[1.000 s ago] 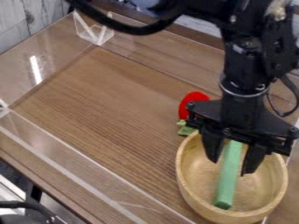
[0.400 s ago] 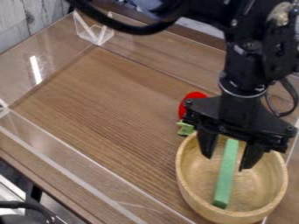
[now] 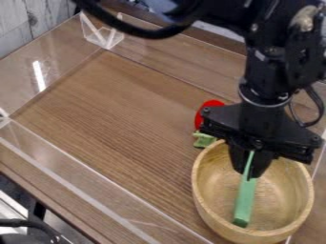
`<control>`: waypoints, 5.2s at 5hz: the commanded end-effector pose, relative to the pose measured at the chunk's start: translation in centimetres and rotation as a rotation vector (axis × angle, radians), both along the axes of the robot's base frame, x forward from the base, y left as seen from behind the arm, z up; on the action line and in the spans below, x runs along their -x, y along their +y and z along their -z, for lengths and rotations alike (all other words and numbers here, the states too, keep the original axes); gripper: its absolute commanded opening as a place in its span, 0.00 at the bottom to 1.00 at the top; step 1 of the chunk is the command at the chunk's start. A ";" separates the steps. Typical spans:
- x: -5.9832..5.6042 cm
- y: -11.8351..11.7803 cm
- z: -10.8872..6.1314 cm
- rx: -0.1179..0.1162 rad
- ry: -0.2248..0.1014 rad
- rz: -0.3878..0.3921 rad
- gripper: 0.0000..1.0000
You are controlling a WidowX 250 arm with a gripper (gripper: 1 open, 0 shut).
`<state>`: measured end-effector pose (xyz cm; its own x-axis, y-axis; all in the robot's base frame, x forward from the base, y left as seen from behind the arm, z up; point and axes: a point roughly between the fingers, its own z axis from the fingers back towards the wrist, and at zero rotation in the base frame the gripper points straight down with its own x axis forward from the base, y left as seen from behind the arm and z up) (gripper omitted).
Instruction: Put the green block in the brown bowl
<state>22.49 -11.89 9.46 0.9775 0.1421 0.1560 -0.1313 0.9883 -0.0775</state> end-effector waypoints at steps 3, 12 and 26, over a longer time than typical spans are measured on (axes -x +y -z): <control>-1.0 0.5 -0.3 -0.008 -0.011 -0.009 1.00; -7.1 6.2 -3.6 -0.026 -0.129 -0.067 1.00; -1.3 -1.4 -1.3 -0.022 -0.050 -0.042 1.00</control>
